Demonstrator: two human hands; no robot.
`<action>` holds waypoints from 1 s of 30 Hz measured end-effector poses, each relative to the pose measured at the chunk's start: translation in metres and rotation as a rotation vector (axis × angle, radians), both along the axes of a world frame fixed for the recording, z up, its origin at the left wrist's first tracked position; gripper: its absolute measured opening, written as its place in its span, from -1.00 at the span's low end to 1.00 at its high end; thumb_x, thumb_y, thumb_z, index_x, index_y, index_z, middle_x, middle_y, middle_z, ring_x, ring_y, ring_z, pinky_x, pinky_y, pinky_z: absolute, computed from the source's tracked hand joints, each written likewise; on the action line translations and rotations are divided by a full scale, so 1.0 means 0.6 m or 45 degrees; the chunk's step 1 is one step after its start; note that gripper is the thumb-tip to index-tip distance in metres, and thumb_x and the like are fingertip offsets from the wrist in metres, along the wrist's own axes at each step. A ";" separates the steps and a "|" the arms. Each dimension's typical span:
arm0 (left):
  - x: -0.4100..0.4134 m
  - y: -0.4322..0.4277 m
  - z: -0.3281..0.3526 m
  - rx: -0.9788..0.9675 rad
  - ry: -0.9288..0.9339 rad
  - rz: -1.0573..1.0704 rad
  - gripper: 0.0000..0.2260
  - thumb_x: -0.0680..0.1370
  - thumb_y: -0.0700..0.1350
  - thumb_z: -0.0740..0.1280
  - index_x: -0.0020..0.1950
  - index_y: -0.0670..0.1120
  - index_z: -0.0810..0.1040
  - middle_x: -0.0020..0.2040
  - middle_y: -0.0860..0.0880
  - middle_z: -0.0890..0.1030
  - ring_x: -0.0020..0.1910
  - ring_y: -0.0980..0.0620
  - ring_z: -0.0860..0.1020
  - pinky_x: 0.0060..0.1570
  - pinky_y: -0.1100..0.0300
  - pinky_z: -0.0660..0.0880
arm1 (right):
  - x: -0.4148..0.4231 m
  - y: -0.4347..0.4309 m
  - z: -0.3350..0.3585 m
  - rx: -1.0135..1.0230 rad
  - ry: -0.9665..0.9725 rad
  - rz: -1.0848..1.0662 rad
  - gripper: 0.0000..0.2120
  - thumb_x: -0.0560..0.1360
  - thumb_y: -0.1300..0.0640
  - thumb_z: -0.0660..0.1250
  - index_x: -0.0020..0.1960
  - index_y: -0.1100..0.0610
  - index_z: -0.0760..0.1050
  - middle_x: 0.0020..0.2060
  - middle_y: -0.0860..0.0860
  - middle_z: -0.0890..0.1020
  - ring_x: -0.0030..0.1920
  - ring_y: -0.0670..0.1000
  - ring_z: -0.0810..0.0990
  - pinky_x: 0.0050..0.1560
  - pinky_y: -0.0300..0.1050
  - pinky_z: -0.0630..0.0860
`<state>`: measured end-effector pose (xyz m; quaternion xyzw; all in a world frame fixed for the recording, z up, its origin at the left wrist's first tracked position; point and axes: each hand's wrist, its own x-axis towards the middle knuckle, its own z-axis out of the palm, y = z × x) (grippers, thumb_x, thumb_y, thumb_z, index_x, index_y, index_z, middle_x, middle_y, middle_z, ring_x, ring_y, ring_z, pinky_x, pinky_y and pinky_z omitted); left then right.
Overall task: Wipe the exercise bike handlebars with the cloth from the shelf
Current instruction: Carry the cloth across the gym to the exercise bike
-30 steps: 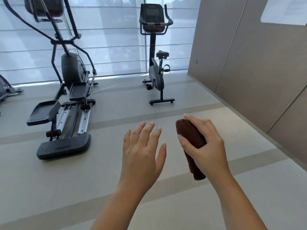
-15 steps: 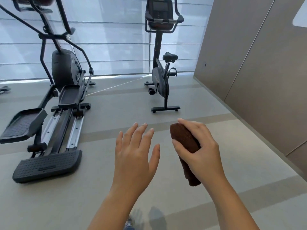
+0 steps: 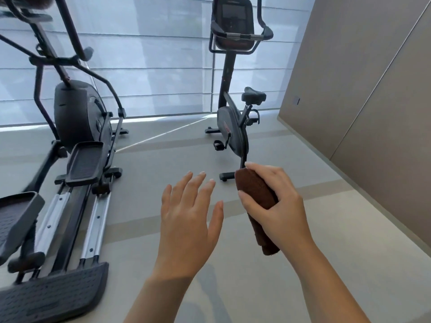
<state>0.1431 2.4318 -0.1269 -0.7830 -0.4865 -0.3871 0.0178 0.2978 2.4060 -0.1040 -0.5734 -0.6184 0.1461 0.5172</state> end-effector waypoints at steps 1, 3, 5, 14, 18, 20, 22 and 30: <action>0.001 0.033 -0.002 -0.006 0.007 -0.010 -0.64 0.51 -0.01 0.14 0.16 -0.17 0.55 0.18 -0.14 0.57 0.25 -0.18 0.46 0.26 -0.17 0.25 | 0.000 0.035 -0.003 0.000 0.008 -0.009 -0.58 0.39 0.15 0.44 0.20 -0.10 0.48 0.05 -0.14 0.50 0.04 -0.26 0.48 -0.07 -0.52 0.38; 0.002 0.103 -0.007 -0.010 0.028 -0.024 -0.64 0.50 -0.01 0.14 0.14 -0.18 0.56 0.17 -0.15 0.58 0.24 -0.19 0.47 0.25 -0.18 0.24 | 0.000 0.108 -0.010 0.011 0.018 -0.028 -0.58 0.39 0.15 0.44 0.21 -0.08 0.48 0.05 -0.14 0.50 0.02 -0.26 0.48 -0.08 -0.53 0.38; 0.004 0.180 -0.012 0.003 0.042 -0.026 -0.64 0.50 -0.02 0.14 0.14 -0.18 0.56 0.16 -0.16 0.58 0.23 -0.20 0.48 0.24 -0.19 0.25 | 0.002 0.185 -0.018 0.011 0.011 -0.035 -0.58 0.39 0.13 0.44 0.22 -0.05 0.48 0.05 -0.12 0.50 0.02 -0.27 0.47 -0.09 -0.54 0.38; 0.074 0.556 0.017 0.021 0.109 -0.089 -0.63 0.51 -0.01 0.14 0.17 -0.17 0.54 0.19 -0.15 0.56 0.26 -0.17 0.45 0.29 -0.11 0.18 | 0.056 0.561 -0.017 0.076 -0.004 -0.062 -0.56 0.39 0.11 0.43 0.25 -0.04 0.45 0.04 -0.08 0.50 0.03 -0.27 0.45 -0.06 -0.57 0.37; 0.082 0.700 0.031 0.038 0.089 -0.108 -0.66 0.50 -0.01 0.16 0.17 -0.14 0.53 0.20 -0.13 0.56 0.26 -0.15 0.45 0.28 -0.09 0.20 | 0.071 0.708 0.000 0.111 -0.019 -0.076 -0.56 0.39 0.11 0.43 0.25 0.00 0.45 0.05 -0.07 0.50 0.07 -0.24 0.44 -0.04 -0.58 0.35; 0.079 0.769 0.032 0.045 0.095 -0.085 -0.66 0.51 -0.02 0.16 0.17 -0.15 0.53 0.19 -0.14 0.56 0.26 -0.15 0.45 0.28 -0.08 0.20 | 0.074 0.776 0.004 0.099 -0.018 -0.070 -0.56 0.40 0.11 0.43 0.25 0.00 0.45 0.05 -0.07 0.50 0.07 -0.25 0.43 -0.04 -0.58 0.35; 0.078 0.840 0.031 0.050 0.101 -0.073 -0.65 0.51 -0.02 0.15 0.17 -0.16 0.53 0.19 -0.15 0.56 0.26 -0.16 0.46 0.29 -0.08 0.19 | 0.078 0.845 0.004 0.088 -0.009 -0.070 -0.56 0.40 0.11 0.43 0.25 -0.01 0.45 0.05 -0.06 0.50 0.07 -0.25 0.44 -0.04 -0.57 0.36; 0.084 1.166 0.007 0.052 0.059 -0.106 -0.65 0.51 -0.02 0.14 0.16 -0.17 0.54 0.18 -0.14 0.57 0.26 -0.16 0.45 0.30 -0.09 0.17 | 0.084 1.158 -0.009 0.090 -0.028 -0.133 -0.58 0.40 0.11 0.43 0.23 -0.06 0.46 0.05 -0.07 0.50 0.06 -0.23 0.46 -0.01 -0.53 0.37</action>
